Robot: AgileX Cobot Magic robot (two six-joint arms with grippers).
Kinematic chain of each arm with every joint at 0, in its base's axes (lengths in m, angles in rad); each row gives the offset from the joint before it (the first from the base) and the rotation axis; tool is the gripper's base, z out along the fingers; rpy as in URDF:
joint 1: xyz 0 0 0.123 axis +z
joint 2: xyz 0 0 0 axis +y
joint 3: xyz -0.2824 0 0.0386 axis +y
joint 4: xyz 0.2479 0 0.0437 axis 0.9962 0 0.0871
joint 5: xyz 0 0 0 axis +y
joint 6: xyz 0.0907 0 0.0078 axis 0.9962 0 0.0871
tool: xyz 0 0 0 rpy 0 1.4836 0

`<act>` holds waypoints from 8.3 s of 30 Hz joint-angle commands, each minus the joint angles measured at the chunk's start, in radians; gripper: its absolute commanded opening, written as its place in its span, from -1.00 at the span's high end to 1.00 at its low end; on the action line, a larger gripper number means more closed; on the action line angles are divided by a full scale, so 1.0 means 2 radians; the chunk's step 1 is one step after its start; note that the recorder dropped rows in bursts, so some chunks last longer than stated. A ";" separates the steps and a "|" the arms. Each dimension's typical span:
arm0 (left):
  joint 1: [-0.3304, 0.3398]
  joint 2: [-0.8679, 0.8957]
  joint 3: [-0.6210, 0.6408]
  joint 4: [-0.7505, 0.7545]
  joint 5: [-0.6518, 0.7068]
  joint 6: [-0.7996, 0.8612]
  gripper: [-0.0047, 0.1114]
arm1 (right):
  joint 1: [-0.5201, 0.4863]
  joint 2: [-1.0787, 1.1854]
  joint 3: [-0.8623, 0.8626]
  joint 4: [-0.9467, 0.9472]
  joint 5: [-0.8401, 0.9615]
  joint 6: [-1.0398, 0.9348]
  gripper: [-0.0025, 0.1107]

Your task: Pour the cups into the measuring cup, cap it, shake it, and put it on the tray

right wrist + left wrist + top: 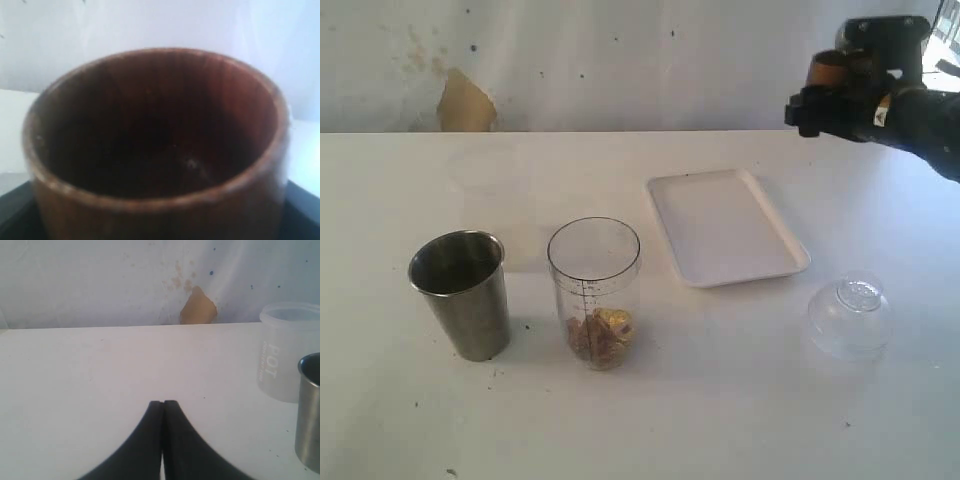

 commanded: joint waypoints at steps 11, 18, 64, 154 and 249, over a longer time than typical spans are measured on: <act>-0.001 -0.002 0.002 -0.003 0.000 -0.001 0.92 | -0.034 0.125 0.001 0.055 -0.118 -0.065 0.96; -0.001 -0.002 0.002 -0.003 0.000 -0.001 0.92 | -0.041 0.159 -0.014 0.064 -0.157 -0.088 0.96; -0.001 -0.002 0.002 -0.003 0.000 -0.001 0.92 | -0.040 0.223 -0.016 0.010 -0.240 -0.118 -0.30; -0.001 -0.002 0.002 -0.003 0.000 -0.001 0.92 | 0.061 -0.768 0.191 0.079 0.413 0.014 0.96; -0.001 -0.002 0.002 -0.003 0.000 -0.001 0.92 | 0.041 -0.951 0.597 0.182 0.302 -0.252 0.96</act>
